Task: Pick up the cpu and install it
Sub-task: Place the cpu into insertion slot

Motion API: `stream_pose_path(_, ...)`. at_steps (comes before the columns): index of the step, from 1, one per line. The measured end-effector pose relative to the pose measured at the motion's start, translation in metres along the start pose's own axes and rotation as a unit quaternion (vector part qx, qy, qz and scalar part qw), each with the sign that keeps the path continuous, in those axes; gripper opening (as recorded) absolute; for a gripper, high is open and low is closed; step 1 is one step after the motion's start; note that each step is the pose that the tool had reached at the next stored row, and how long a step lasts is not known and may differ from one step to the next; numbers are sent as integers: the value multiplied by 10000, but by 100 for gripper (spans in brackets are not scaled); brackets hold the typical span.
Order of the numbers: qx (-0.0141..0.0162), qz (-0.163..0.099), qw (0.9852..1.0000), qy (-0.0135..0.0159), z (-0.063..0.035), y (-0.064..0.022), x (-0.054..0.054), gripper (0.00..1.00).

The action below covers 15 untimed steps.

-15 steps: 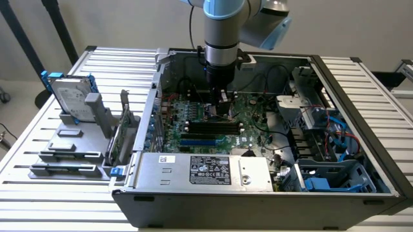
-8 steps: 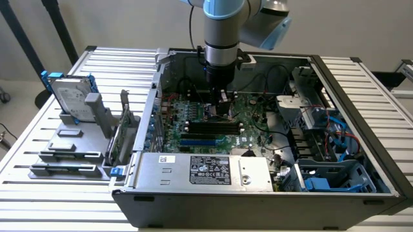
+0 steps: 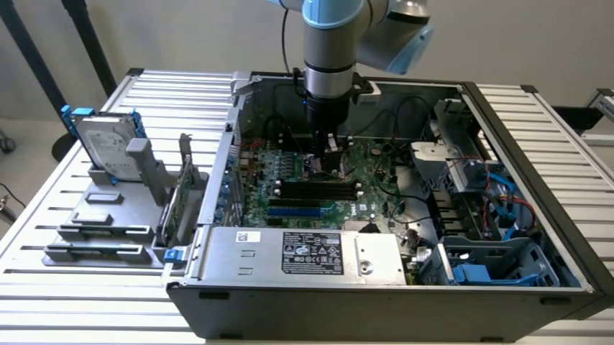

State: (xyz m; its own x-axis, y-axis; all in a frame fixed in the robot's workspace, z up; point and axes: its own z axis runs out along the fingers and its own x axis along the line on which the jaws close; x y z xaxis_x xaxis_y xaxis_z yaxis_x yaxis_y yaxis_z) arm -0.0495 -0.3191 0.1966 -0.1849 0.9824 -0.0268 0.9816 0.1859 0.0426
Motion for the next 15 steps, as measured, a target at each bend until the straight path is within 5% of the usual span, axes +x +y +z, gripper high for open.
stream_pose_path(9,0,2,10000,1,-156,5,-4,62)
stream_pose_path(15,-10,7,10000,53,-191,-52,6,62)
